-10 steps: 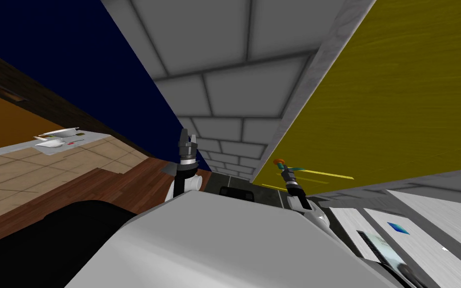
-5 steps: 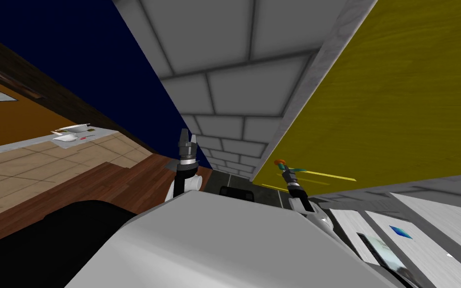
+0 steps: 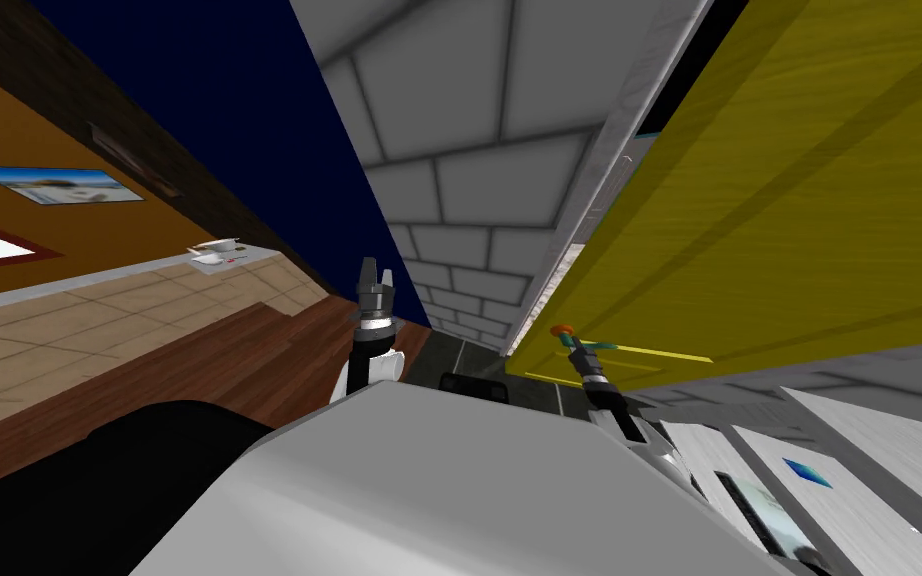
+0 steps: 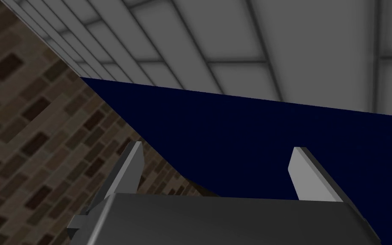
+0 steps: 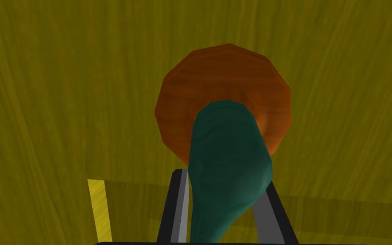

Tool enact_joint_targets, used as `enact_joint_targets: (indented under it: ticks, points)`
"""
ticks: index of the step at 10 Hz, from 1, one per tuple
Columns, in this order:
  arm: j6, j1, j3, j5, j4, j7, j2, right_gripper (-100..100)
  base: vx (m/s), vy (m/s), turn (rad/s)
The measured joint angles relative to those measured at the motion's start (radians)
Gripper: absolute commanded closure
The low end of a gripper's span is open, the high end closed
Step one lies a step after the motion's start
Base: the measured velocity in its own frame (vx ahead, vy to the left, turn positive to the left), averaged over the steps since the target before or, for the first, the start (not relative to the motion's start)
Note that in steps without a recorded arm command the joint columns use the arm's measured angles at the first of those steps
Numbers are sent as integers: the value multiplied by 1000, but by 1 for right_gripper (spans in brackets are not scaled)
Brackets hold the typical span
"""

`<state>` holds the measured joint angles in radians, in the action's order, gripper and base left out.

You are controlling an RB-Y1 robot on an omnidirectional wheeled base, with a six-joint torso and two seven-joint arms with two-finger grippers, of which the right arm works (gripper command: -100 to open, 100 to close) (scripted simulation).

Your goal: Pull the door open

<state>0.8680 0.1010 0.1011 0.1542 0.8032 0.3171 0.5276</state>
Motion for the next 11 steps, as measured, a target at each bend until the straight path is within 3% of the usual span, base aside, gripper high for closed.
enact_joint_targets:
  ticks: [2, 3, 9, 11]
  points:
    - [29, 25, 17, -3, 9, 22, 20, 100, -152, -58, 75]
    - [31, 27, 21, -4, 8, 24, 18, 100, -151, -39, 151]
    - [91, 66, 45, 3, 6, 49, 54, 100, -234, -97, 193]
    - [127, 69, 55, 3, -19, 58, 64, 100, -172, -55, 102]
